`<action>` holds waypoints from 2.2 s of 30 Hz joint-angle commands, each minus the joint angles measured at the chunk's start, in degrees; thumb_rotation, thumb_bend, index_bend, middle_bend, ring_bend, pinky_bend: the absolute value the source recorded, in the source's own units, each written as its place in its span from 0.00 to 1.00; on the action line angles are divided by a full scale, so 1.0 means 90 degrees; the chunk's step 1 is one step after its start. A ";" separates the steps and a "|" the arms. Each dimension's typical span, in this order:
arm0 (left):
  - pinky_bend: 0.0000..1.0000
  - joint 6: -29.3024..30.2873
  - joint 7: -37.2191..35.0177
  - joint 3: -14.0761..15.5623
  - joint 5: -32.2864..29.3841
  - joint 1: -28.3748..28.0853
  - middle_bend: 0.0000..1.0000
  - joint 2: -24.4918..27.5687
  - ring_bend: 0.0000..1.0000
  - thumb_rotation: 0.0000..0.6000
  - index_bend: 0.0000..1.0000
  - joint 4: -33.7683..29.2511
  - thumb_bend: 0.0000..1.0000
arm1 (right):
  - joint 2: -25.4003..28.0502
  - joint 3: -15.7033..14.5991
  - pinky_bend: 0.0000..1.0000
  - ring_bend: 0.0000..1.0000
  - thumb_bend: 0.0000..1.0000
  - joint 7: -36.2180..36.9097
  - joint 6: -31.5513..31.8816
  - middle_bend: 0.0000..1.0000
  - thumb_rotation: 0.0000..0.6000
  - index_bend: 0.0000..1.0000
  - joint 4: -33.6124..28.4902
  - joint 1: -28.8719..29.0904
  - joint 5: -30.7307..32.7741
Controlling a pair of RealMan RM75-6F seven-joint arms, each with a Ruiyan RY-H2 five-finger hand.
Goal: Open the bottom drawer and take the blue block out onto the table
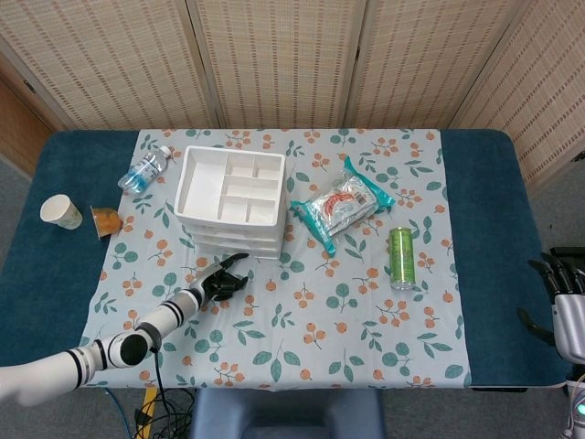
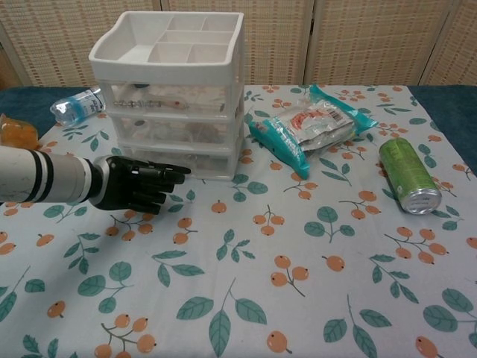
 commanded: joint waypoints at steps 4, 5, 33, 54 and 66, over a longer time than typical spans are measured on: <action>1.00 0.0072 0.0179 -0.0051 -0.0302 -0.0017 0.99 -0.0088 1.00 1.00 0.05 0.0053 0.48 | 0.0002 0.0001 0.21 0.17 0.26 -0.0011 0.0001 0.13 1.00 0.16 -0.0013 -0.0005 0.0000; 1.00 0.0062 0.0197 -0.0056 -0.0331 -0.0023 0.99 -0.0095 1.00 1.00 0.05 0.0062 0.48 | 0.0003 0.0001 0.21 0.17 0.27 -0.0013 0.0002 0.13 1.00 0.16 -0.0015 -0.0007 0.0000; 1.00 -0.0259 0.0874 -0.0394 -0.0521 0.0265 0.99 -0.0139 1.00 1.00 0.19 0.0022 0.48 | -0.0004 0.0003 0.21 0.17 0.27 -0.0062 -0.0022 0.13 1.00 0.16 -0.0064 -0.0042 0.0045; 1.00 -0.0622 0.1127 -0.0459 -0.0438 0.0563 0.99 0.0071 1.00 1.00 0.20 -0.0371 0.48 | -0.0039 -0.0006 0.21 0.17 0.27 -0.0097 -0.0050 0.13 1.00 0.16 -0.0104 -0.0024 0.0019; 1.00 -0.0510 0.1239 -0.0472 -0.0401 0.0737 0.97 0.0219 1.00 1.00 0.09 -0.0682 0.48 | -0.0050 -0.0004 0.21 0.17 0.27 -0.0079 -0.0065 0.13 1.00 0.16 -0.0101 -0.0011 0.0006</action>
